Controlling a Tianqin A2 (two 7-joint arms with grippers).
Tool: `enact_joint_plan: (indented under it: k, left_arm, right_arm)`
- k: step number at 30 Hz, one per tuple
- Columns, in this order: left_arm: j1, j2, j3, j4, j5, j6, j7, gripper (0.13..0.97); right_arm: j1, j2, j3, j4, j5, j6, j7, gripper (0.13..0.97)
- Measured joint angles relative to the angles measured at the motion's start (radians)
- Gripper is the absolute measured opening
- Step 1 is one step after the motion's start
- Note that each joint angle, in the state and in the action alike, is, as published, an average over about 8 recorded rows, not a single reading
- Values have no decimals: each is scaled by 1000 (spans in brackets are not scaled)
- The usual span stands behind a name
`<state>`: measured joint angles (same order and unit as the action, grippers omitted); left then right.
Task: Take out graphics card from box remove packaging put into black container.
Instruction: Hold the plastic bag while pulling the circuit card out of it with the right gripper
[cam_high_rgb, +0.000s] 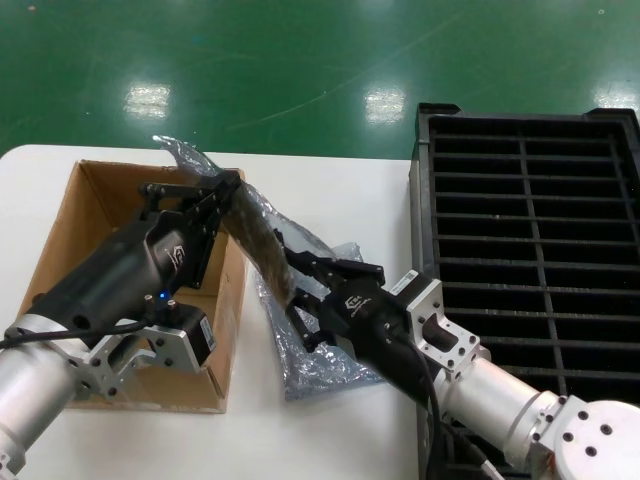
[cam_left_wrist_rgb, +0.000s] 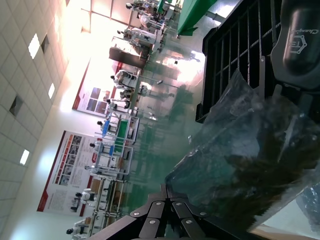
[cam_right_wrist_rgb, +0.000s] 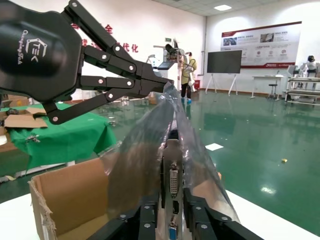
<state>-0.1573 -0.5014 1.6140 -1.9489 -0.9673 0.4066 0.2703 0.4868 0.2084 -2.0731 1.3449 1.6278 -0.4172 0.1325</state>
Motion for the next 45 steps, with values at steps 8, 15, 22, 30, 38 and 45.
enact_joint_plan:
  k: [8,15,22,30,38,45]
  left_arm:
    - [0,0,0,0,0,0,0,139]
    - [0,0,0,0,0,0,0,139]
    - [0,0,0,0,0,0,0,139]
    - [0,0,0,0,0,0,0,139]
    - [0,0,0,0,0,0,0,139]
    - [0,0,0,0,0,0,0,139]
  right_arm:
    - [-8,-22,13,-3,-14,25,10,273]
    - [-3,-44,23,-21,-10,30,0,270]
    - [-1,-55,28,-29,-11,31,-10,234]
    - [-9,-50,32,-13,-17,33,-20,189]
    - [-49,14,33,94,-48,18,32,189]
    - [-119,130,48,256,-94,-15,131,189]
